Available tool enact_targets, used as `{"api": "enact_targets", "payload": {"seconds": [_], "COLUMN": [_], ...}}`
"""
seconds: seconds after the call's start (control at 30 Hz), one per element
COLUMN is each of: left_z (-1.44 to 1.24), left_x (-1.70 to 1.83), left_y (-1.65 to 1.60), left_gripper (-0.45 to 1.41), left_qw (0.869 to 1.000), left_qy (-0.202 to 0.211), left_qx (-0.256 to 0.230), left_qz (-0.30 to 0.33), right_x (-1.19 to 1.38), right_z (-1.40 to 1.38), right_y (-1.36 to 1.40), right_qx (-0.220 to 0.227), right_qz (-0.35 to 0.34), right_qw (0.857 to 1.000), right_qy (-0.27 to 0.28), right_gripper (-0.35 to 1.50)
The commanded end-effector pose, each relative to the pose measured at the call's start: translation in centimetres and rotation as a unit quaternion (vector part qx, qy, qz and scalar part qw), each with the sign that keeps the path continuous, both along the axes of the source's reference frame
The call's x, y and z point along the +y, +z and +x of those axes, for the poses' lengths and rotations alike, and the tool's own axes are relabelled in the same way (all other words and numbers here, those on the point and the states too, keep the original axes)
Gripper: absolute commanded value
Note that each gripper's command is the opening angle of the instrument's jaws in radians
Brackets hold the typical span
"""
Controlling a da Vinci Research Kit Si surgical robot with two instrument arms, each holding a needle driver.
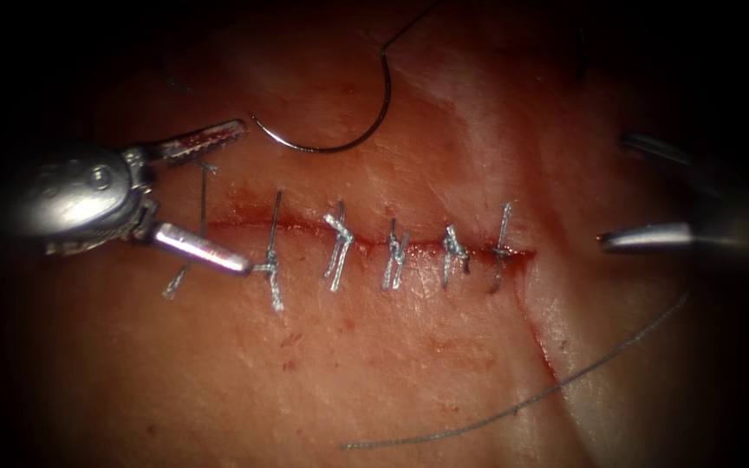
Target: Wound Closure
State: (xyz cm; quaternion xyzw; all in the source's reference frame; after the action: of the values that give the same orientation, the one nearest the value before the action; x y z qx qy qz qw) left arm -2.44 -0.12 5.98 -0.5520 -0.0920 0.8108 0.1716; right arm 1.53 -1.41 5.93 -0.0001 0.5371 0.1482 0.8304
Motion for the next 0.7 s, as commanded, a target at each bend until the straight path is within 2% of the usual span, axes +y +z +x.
{"api": "enact_targets", "payload": {"seconds": [0.03,0.13,0.33,0.7], "left_z": [-0.03,-0.03,0.05,0.06], "left_x": [-0.03,-0.07,-0.15,-0.15], "left_y": [0.06,0.10,0.16,0.27], "left_gripper": [0.57,0.57,0.49,0.47], "left_qw": [1.000,1.000,0.999,0.999], "left_qy": [0.002,0.003,0.016,0.015], "left_qx": [-0.001,0.000,0.012,0.013], "left_qz": [-0.004,-0.012,-0.026,-0.029], "right_x": [0.02,0.02,-0.04,-0.07], "right_z": [-0.06,-0.10,0.00,0.01], "right_y": [0.07,0.07,0.05,0.03], "right_qx": [0.004,0.005,0.014,0.017], "right_qz": [-0.002,-0.004,-0.007,-0.006], "right_qw": [1.000,1.000,1.000,1.000], "right_qy": [0.008,0.015,0.009,0.005], "right_gripper": [1.30,1.30,1.30,1.30]}}
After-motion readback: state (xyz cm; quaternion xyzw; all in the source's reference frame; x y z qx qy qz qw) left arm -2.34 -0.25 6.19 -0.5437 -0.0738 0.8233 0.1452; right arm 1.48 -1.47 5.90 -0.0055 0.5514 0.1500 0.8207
